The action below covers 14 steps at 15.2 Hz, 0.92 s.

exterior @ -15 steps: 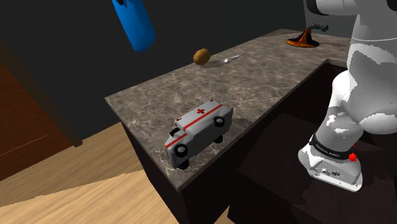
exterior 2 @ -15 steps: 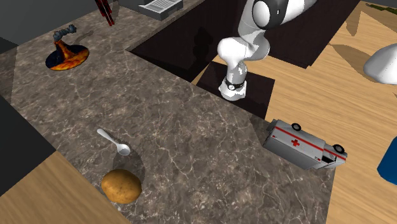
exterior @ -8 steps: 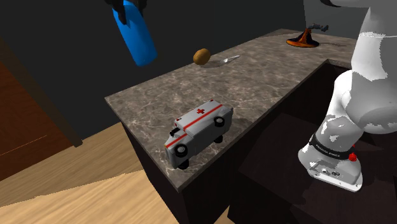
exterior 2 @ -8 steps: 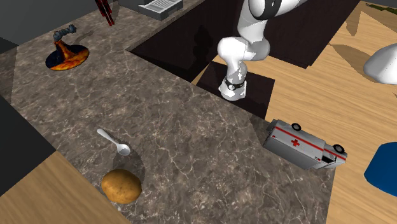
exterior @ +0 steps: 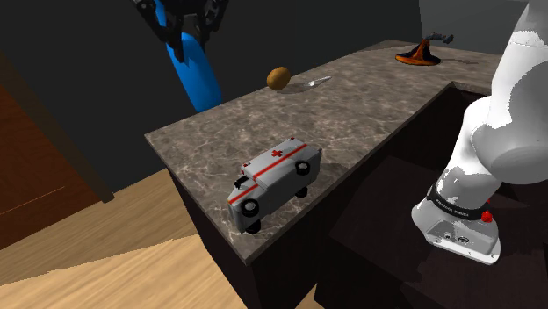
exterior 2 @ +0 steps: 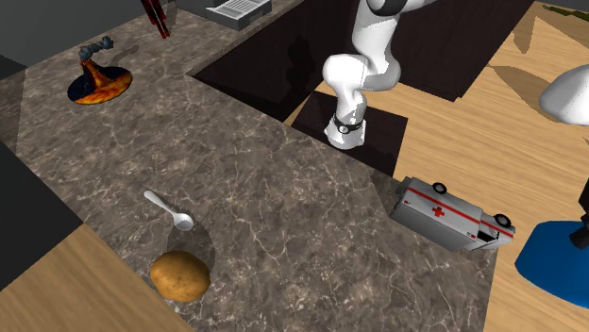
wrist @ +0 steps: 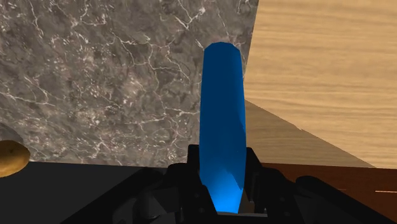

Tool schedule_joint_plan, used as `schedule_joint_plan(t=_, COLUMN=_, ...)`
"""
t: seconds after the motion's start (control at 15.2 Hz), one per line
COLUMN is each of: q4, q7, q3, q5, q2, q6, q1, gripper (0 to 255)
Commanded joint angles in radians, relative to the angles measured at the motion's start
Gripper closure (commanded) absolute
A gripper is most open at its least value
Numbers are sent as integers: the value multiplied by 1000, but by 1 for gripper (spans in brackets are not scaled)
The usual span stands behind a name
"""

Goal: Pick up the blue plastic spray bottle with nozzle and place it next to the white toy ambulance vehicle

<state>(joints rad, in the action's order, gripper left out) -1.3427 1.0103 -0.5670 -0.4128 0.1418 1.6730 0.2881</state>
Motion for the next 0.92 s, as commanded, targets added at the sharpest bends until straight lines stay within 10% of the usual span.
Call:
schedule_joint_plan(t=0.0, q4=-39, q7=7, q3=1, q5=5, q2=-10, q6=31, q1=-5, gripper=255)
schedule_joint_plan(t=0.86, q4=-273, q7=47, q3=13, q5=25, q2=-63, q6=218, q1=-33, gripper=255)
